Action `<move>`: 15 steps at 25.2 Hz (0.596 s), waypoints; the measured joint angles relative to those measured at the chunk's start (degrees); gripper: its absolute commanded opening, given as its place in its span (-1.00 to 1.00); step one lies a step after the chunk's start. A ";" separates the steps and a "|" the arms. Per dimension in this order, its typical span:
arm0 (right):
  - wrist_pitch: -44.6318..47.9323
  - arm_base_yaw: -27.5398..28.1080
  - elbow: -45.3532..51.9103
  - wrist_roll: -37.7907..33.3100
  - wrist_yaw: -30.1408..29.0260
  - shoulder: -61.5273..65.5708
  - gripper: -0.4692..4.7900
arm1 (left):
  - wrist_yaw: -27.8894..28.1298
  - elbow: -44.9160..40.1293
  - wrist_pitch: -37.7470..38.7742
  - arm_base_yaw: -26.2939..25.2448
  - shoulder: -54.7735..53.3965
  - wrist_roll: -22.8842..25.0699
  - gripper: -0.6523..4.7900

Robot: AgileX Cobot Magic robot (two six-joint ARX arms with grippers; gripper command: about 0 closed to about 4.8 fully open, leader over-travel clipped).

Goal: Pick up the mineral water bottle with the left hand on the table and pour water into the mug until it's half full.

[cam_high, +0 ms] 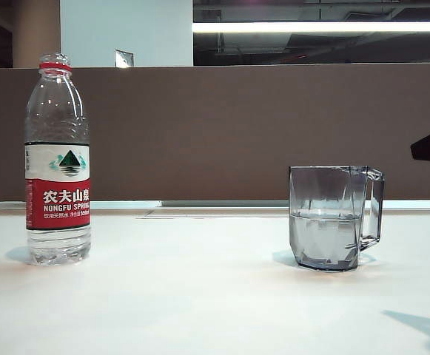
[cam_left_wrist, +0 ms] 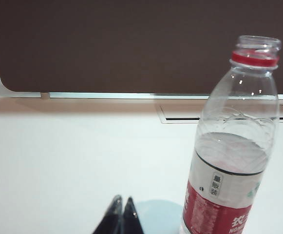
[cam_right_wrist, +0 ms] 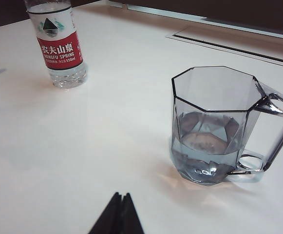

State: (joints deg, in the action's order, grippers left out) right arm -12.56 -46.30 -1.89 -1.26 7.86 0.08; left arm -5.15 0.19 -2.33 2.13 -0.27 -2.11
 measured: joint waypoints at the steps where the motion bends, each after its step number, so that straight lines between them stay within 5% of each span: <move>1: 0.00 0.00 0.00 0.00 0.00 0.00 -0.84 | 0.00 0.00 0.00 0.00 0.00 0.00 -0.78; 15: 1.88 0.26 1.18 0.00 2.49 0.00 -0.84 | 0.00 0.00 0.00 0.00 0.00 0.00 -0.78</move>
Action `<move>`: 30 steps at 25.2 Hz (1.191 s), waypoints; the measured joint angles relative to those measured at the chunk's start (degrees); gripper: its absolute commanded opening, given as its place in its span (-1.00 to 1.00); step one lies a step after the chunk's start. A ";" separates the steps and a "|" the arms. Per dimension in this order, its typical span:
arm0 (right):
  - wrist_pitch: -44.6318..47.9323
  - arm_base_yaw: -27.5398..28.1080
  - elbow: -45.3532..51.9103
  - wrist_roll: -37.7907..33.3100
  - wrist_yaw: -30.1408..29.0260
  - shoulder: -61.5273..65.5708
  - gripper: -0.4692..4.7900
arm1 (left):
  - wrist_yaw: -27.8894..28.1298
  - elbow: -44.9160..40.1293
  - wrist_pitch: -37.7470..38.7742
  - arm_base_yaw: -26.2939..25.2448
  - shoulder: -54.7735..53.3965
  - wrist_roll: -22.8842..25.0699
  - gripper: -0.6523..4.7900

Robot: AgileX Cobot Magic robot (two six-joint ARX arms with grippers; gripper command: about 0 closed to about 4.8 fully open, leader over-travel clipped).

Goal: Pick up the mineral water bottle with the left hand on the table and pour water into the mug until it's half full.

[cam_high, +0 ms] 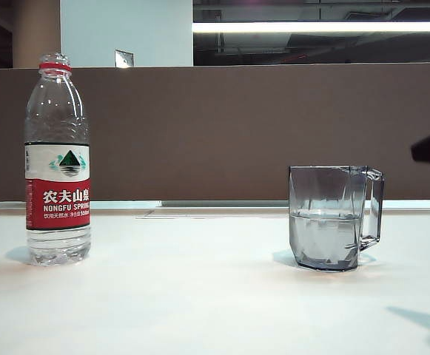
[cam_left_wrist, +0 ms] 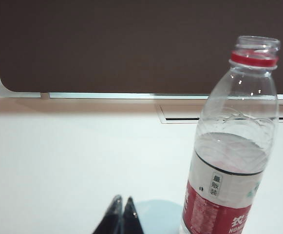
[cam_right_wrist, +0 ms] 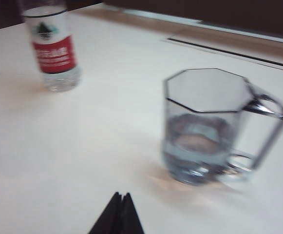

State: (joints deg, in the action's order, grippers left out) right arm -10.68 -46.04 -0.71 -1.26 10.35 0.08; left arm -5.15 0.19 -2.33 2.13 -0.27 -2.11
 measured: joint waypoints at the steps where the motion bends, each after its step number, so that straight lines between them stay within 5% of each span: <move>1: 0.46 0.52 0.20 0.00 1.77 0.00 -0.84 | 0.00 0.02 0.00 0.00 0.00 0.00 -0.78; 4: 4.50 9.60 0.20 -0.04 8.92 0.00 -0.84 | 0.00 0.00 0.00 0.02 0.00 0.00 -0.78; 7: 8.72 17.88 0.20 -0.04 7.78 0.00 -0.84 | 0.00 0.00 0.00 0.02 0.00 0.00 -0.78; 14: 13.77 46.80 0.22 -0.20 -9.97 0.00 -0.84 | 0.00 0.00 0.00 0.00 0.00 0.00 -0.78; 30: 12.00 48.15 0.22 -0.20 -9.05 0.00 -0.84 | 0.00 0.00 0.00 0.00 0.00 0.00 -0.78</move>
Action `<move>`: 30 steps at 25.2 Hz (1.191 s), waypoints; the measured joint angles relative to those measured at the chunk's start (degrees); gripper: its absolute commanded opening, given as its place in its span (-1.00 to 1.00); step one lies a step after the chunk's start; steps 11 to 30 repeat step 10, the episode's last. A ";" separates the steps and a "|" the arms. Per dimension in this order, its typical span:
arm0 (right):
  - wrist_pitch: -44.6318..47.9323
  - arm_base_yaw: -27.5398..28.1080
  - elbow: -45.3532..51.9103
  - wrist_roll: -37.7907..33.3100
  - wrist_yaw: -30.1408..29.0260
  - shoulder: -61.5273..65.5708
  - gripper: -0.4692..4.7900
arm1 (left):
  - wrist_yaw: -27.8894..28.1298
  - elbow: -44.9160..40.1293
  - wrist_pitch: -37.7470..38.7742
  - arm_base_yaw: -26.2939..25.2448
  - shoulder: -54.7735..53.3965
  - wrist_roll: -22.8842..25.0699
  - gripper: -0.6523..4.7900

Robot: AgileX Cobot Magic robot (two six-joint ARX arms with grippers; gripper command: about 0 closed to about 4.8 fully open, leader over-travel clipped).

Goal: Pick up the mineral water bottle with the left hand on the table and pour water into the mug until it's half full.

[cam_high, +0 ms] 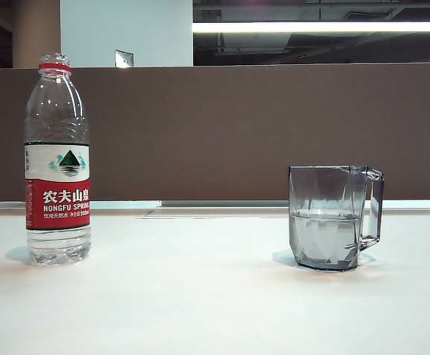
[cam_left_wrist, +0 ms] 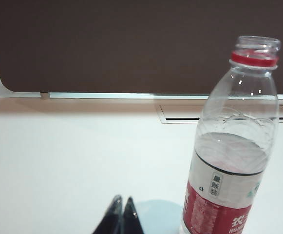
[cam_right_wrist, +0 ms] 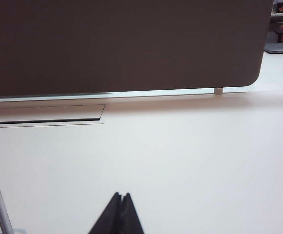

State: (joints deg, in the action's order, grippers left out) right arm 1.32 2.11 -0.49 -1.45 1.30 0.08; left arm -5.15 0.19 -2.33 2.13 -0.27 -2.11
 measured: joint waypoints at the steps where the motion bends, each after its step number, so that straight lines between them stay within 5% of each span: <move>1: -0.02 0.00 0.00 0.00 0.00 0.00 -0.84 | 0.00 0.00 0.00 0.00 0.00 0.00 -0.78; 30: -0.46 0.00 0.00 0.00 0.00 0.00 -0.84 | 0.00 0.00 0.00 0.00 0.00 0.00 -0.78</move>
